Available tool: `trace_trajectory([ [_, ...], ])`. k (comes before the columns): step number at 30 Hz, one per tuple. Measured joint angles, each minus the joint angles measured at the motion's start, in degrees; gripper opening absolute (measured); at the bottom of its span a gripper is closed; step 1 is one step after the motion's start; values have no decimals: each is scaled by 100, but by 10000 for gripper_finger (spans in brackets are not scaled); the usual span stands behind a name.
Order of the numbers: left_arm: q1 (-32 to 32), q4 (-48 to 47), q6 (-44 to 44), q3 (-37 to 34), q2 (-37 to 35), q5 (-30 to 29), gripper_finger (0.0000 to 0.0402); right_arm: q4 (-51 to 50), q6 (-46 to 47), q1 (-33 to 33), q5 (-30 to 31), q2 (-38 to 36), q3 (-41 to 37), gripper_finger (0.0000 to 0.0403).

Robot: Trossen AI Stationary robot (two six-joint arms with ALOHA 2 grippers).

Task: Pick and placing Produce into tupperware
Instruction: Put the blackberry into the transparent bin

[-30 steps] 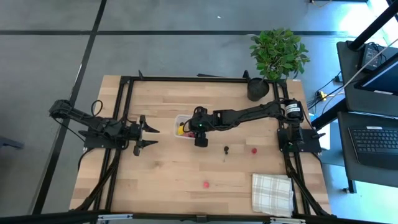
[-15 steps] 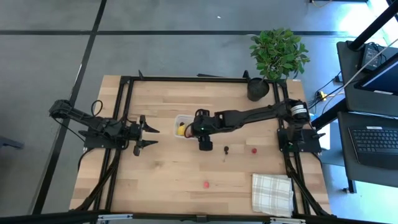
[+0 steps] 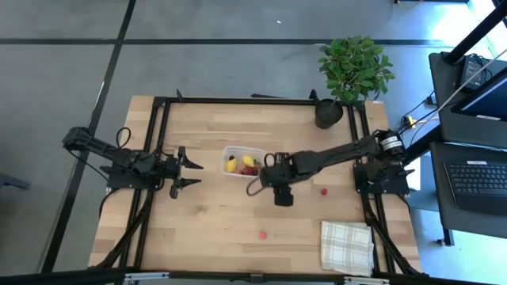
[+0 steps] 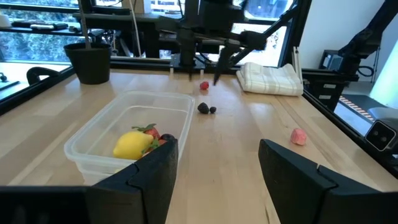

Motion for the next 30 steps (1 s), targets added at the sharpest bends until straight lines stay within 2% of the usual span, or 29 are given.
trace_trajectory([
  [8, -2, 0, 0, 0, 0, -2, 218, 77, 549, 430, 74, -1, -784, 209],
  [14, 0, 0, -2, 0, 0, -2, 218, 528, 561, 521, 195, -12, -1364, 209],
  [22, 0, 0, -2, 0, 0, -2, 218, 915, 403, 498, 197, -12, -1699, 209],
  [30, -1, 0, -2, -1, 0, -4, 218, 963, 359, 442, 195, -12, -1701, 209],
])
